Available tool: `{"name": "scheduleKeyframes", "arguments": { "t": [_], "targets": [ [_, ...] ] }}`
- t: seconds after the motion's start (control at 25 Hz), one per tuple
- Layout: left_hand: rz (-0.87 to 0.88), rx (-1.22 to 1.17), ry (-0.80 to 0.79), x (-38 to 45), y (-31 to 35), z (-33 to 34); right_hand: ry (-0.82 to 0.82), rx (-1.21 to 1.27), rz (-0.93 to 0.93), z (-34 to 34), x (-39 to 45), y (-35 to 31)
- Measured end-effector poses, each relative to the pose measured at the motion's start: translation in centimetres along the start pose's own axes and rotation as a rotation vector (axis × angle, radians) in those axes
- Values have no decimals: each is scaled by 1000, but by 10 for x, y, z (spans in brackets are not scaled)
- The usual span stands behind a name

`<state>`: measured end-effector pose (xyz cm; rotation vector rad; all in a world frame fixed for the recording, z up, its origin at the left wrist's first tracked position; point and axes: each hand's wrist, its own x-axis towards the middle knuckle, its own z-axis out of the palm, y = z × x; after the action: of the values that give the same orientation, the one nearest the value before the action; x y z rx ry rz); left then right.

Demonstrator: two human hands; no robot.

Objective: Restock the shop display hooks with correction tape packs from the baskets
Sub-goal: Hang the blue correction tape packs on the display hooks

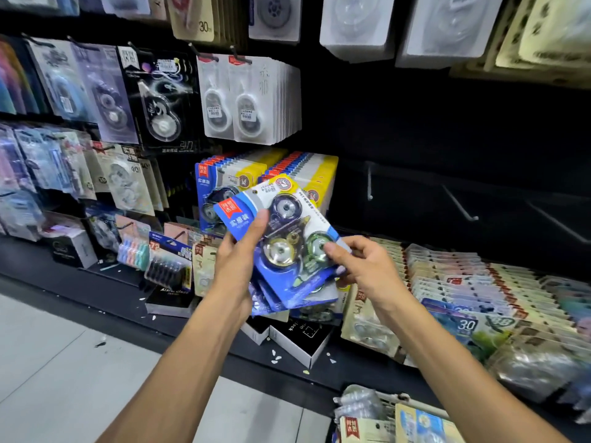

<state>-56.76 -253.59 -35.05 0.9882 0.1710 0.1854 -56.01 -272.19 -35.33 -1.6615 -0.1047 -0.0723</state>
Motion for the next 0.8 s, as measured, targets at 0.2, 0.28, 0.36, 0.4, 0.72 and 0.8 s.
{"name": "scheduleKeyframes", "arguments": {
  "t": [0.2,0.28,0.36,0.4,0.72,0.8],
  "targets": [
    [-55,32,-12,6,-23,16,187,229,12,-32,-14,4],
    [-45,41,-11,8,-32,23,235,271,46,-40,-18,10],
    [-60,28,-12,8,-38,31,276,341,93,-50,-20,14],
    [-70,10,-2,7,-39,35,298,409,117,-55,-20,15],
    [310,294,378,15,-31,34,489,287,116,-73,-28,36],
    [329,233,415,15,-22,32,507,221,106,-71,-29,37]
  ]
}}
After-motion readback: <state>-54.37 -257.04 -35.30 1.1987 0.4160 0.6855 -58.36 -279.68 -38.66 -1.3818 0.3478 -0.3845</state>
